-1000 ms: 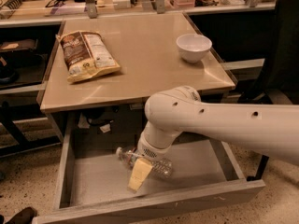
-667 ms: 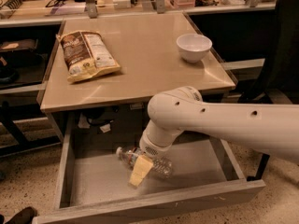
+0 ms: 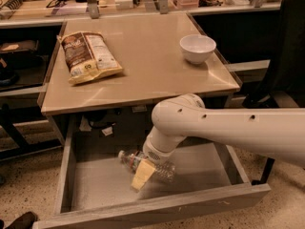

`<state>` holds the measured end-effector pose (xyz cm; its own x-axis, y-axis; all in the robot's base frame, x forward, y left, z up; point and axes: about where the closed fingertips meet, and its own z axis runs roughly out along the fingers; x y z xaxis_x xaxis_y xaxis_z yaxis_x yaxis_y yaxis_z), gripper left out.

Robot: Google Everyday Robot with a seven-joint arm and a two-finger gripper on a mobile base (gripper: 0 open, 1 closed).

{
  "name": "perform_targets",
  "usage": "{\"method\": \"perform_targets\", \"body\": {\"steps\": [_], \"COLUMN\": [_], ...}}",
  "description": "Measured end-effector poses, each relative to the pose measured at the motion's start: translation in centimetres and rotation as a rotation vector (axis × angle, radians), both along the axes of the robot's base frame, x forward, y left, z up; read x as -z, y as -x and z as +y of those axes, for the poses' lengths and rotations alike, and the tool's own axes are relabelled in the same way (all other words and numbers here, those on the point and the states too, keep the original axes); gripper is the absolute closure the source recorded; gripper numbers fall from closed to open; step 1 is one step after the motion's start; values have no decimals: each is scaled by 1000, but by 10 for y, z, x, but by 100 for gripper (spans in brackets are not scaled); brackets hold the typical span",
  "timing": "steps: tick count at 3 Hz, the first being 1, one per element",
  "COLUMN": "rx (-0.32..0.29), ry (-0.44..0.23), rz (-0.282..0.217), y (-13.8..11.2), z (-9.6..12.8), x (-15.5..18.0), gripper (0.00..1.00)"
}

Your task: Pick water bottle from top drawer and place on counter

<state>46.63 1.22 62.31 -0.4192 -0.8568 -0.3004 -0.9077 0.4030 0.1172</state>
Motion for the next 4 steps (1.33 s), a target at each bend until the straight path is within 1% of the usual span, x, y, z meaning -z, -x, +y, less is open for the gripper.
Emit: {"method": "perform_targets", "body": {"steps": [2,3,4], "rx": [8,8,8], "ry": [-5,-5,-5], "rz": [6,6,6], "y": [-3,-3,-3], "z": [9,9,9], "x": [20,20,20], "gripper": [0,19,42]}}
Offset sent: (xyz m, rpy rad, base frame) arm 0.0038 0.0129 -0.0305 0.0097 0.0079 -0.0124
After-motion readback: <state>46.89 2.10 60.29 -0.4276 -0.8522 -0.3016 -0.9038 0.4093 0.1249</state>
